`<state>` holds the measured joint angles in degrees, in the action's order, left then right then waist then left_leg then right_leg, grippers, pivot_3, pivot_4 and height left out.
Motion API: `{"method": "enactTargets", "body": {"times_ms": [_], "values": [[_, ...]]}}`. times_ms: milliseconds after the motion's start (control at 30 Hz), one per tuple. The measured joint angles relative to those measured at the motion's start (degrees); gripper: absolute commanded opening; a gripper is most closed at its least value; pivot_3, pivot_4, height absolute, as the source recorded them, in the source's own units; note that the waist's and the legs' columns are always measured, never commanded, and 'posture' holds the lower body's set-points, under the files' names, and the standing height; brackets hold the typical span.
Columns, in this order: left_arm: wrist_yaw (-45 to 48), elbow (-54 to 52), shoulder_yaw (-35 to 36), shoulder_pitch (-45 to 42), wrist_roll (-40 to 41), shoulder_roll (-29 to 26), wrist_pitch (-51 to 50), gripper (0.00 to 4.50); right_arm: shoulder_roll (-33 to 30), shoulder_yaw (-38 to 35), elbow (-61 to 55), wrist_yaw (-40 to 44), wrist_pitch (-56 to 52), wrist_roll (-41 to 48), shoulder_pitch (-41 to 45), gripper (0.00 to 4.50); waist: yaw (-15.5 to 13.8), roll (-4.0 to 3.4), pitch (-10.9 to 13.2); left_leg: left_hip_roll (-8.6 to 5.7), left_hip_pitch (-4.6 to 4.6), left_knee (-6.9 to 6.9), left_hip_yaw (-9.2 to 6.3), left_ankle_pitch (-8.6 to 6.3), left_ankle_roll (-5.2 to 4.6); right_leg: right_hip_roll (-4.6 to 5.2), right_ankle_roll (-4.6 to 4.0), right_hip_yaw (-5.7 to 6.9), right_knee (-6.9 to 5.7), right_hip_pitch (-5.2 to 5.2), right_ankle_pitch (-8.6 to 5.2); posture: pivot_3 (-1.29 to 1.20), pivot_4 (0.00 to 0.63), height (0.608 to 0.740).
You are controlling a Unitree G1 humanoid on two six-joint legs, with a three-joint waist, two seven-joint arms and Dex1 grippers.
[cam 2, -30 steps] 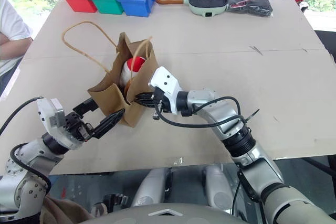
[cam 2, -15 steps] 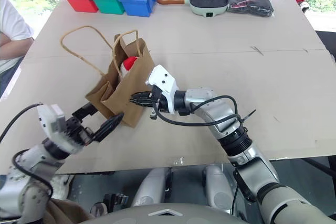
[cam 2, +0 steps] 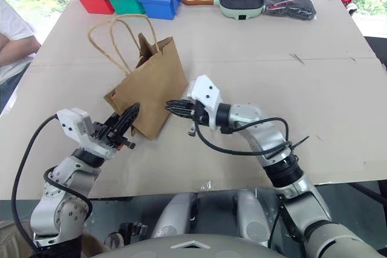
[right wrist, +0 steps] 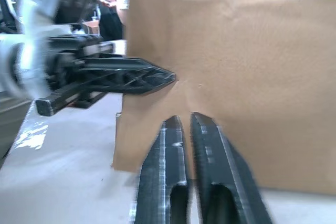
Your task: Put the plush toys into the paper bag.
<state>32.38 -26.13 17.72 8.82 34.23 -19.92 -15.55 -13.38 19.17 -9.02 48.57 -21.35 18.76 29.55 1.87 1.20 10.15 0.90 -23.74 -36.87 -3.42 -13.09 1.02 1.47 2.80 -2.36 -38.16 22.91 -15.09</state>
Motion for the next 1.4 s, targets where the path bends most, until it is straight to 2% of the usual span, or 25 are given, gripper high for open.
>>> {"method": "enactTargets", "body": {"times_ms": [200, 333, 367, 400, 433, 500, 600, 633, 667, 800, 900, 967, 1000, 1067, 1100, 1233, 1400], "values": [[14.2, 7.3, 1.2, -7.4, 7.2, -9.6, -1.6, 0.00, -12.4, -9.2, -10.7, 3.7, -3.1, 6.2, -9.8, 4.28, -0.7, -0.04, 0.0, -0.03, 0.02, -0.04, 0.00, 0.00, 0.00, -0.03, 0.00, 0.01, 0.00, -0.03, -0.01, 0.00, 0.150, 0.740], [28.4, 19.7, -3.5, -20.5, 5.1, -16.1, 0.7, 0.00, -18.9, -16.8, -16.8, 3.5, -4.6, 8.6, -18.1, 4.40, -1.7, -0.15, 0.0, -0.07, 0.01, -0.17, -0.14, 0.00, -0.01, -0.12, -0.01, 0.16, 0.07, -0.21, -0.03, 0.00, 0.150, 0.740], [35.7, 29.1, -7.7, -29.5, 2.3, -16.9, 2.6, 0.00, -20.7, -20.8, -19.3, 2.4, -5.3, 9.2, -22.9, 4.40, -2.0, -0.16, 0.0, -0.09, -0.02, -0.23, -0.12, 0.00, -0.01, -0.12, 0.01, 0.13, 0.10, -0.23, -0.03, 0.00, 0.150, 0.740], [40.4, 36.3, -10.7, -35.7, -0.5, -17.3, 4.6, 0.00, -21.8, -22.7, -21.1, 1.5, -5.9, 9.6, -25.7, 4.40, -2.7, -0.14, 0.0, -0.14, -0.08, -0.34, -0.21, 0.01, -0.02, -0.16, 0.02, 0.19, 0.11, -0.25, -0.03, 0.00, 0.150, 0.740], [45.3, 44.1, -13.2, -41.3, -3.5, -17.6, 7.7, 0.00, -22.3, -24.4, -23.5, 0.3, -6.4, 10.2, -27.7, 4.40, -2.2, -0.09, 0.0, -0.13, -0.05, -0.33, -0.08, 0.00, -0.03, -0.16, 0.03, 0.01, 0.13, -0.25, -0.01, 0.00, 0.150, 0.740], [50.2, 51.6, -15.7, -45.4, -6.1, -16.1, 11.6, 0.00, -22.3, -25.9, -25.8, -1.3, -7.0, 10.7, -28.8, 4.40, -0.6, -0.10, 0.0, -0.13, 0.06, -0.33, 0.18, -0.04, -0.09, -0.10, 0.07, -0.27, 0.14, -0.25, 0.00, 0.00, 0.150, 0.740], [54.5, 66.0, -18.3, -53.0, -10.5, -12.2, 18.5, 0.00, -22.2, -26.9, -28.7, -4.6, -7.9, 10.6, -30.8, 4.40, -0.4, -0.05, 0.0, -0.11, -0.08, -0.33, -0.11, -0.04, -0.09, -0.16, 0.06, 0.00, 0.12, -0.20, 0.00, 0.00, 0.150, 0.740], [55.9, 71.3, -18.5, -55.8, -12.2, -10.8, 21.7, 0.73, -22.2, -26.9, -29.8, -6.2, -8.6, 10.5, -31.1, 4.50, -0.3, -0.05, 0.0, -0.09, -0.08, -0.32, -0.13, -0.04, -0.09, -0.18, 0.06, 0.00, 0.11, -0.20, -0.01, 0.00, 0.150, 0.740], [56.5, 73.9, -18.6, -57.1, -13.0, -10.3, 23.1, 1.01, -22.2, -26.9, -30.5, -7.1, -8.9, 10.5, -31.2, 4.50, -0.2, -0.05, 0.0, -0.09, -0.08, -0.32, -0.13, -0.04, -0.09, -0.19, 0.06, -0.02, 0.09, -0.20, -0.01, 0.00, 0.150, 0.740], [57.3, 78.4, -17.8, -58.4, -14.2, -9.9, 25.7, 2.93, -22.2, -26.9, -31.8, -10.2, -9.9, 10.6, -31.2, 4.50, 0.5, -0.05, 0.0, -0.08, -0.07, -0.30, -0.15, -0.04, -0.09, -0.19, 0.06, -0.05, 0.06, -0.20, -0.01, 0.00, 0.150, 0.740], [53.7, 71.8, -14.9, -54.0, -12.7, -11.2, 20.1, 4.43, -22.3, -27.1, -31.8, -10.9, -10.1, 11.0, -31.1, 4.50, 0.6, -0.06, 0.0, -0.04, -0.06, -0.30, -0.14, -0.04, -0.09, -0.17, 0.06, -0.08, 0.04, -0.19, -0.01, 0.00, 0.150, 0.740], [49.8, 62.1, -12.3, -47.6, -10.2, -13.4, 13.3, 4.48, -22.7, -28.1, -31.5, -10.5, -10.0, 11.6, -31.4, 4.50, 0.8, -0.06, 0.0, 0.05, -0.04, -0.28, -0.10, -0.04, -0.09, -0.18, 0.06, -0.12, 0.03, -0.18, -0.01, 0.00, 0.150, 0.740], [46.5, 53.0, -10.1, -41.0, -8.0, -15.9, 7.2, 4.48, -23.7, -30.0, -31.4, -9.9, -9.9, 12.4, -32.5, 4.50, 0.8, -0.07, 0.0, 0.31, 0.02, -0.24, -0.15, -0.05, -0.09, -0.16, 0.05, -0.20, 0.01, -0.17, -0.01, 0.00, 0.150, 0.740], [43.2, 46.0, -7.5, -35.2, -5.4, -17.7, 1.1, 4.48, -24.5, -31.9, -30.8, -9.1, -9.8, 13.0, -33.2, 4.50, 0.5, -0.07, 0.0, 0.33, -0.04, -0.24, -0.12, -0.05, -0.09, -0.15, 0.05, -0.09, 0.03, -0.17, -0.01, 0.00, 0.150, 0.740], [39.6, 37.0, -4.4, -28.3, -2.2, -19.0, -4.9, 4.48, -25.3, -33.7, -30.6, -7.9, -9.6, 14.0, -34.5, 4.50, 0.4, -0.06, 0.0, 0.36, -0.03, -0.23, -0.15, -0.05, -0.09, -0.07, 0.05, -0.09, 0.04, -0.18, -0.01, 0.00, 0.150, 0.740], [29.3, 17.2, 3.6, -12.0, 5.7, -19.9, -17.3, 4.48, -28.1, -39.4, -28.4, -3.5, -9.2, 16.0, -39.6, 4.50, -1.1, -0.09, 0.0, 0.29, 0.02, -0.29, -0.07, -0.06, -0.10, 0.09, 0.05, -0.01, 0.09, -0.26, -0.01, 0.00, 0.150, 0.740], [19.5, 2.4, 6.6, 3.4, 5.1, -16.7, -18.9, 4.48, -30.3, -45.3, -24.6, 2.2, -7.0, 16.2, -46.2, 4.50, -1.6, -0.14, -0.1, 0.28, 0.20, -0.40, 0.25, -0.06, -0.11, 0.15, -0.02, -0.07, 0.18, -0.52, -0.06, 0.00, 0.150, 0.740]]}}
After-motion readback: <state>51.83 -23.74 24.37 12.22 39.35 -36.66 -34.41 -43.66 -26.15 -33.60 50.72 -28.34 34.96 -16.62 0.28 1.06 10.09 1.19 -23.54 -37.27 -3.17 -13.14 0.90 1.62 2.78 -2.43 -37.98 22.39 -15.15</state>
